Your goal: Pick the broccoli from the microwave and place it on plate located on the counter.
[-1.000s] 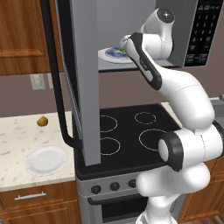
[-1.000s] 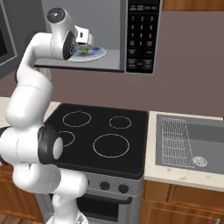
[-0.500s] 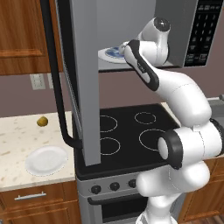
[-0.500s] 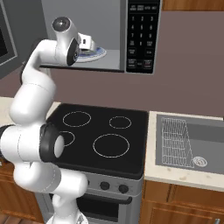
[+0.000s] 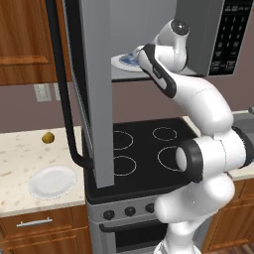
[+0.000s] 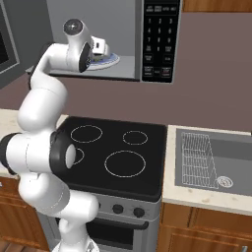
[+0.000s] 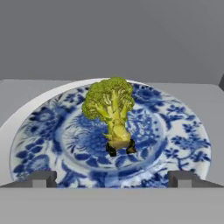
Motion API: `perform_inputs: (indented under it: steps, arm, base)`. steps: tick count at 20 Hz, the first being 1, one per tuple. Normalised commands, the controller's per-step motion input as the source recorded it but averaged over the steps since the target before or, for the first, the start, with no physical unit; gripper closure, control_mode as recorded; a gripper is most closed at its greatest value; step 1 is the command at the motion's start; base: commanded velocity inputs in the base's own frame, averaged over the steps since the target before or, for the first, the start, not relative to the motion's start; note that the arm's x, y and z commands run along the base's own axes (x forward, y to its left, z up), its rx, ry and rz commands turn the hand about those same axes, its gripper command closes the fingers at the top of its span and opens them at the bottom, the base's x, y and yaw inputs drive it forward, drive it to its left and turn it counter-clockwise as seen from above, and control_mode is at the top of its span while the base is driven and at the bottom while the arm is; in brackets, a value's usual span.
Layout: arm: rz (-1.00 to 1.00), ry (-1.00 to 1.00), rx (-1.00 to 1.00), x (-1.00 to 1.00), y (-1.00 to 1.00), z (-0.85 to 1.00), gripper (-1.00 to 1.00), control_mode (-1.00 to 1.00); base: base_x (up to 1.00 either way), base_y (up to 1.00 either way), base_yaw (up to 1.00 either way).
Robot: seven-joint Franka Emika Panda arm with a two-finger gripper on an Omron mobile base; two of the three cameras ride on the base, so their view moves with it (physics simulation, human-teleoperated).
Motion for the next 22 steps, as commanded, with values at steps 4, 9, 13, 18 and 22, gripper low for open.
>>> perform_inputs:
  steps: [4, 9, 13, 18, 22]
  arm:
    - [0.00, 0.03, 0.00, 0.18, 0.01, 0.00, -1.00, -1.00]
    - [0.00, 0.05, 0.00, 0.07, 0.00, -0.04, -1.00, -1.00]
    - [0.00, 0.04, 0.00, 0.20, 0.00, 0.00, -1.00, -1.00]
    - [0.00, 0.01, 0.00, 0.17, 0.00, 0.00, -1.00, -1.00]
    - [0.00, 0.00, 0.00, 0.23, 0.00, 0.00, -1.00, -1.00]
  base:
    - [0.00, 0.00, 0.00]
    - [0.00, 0.00, 0.00]
    - [0.00, 0.00, 0.00]
    - [0.00, 0.00, 0.00]
    - [0.00, 0.00, 0.00]
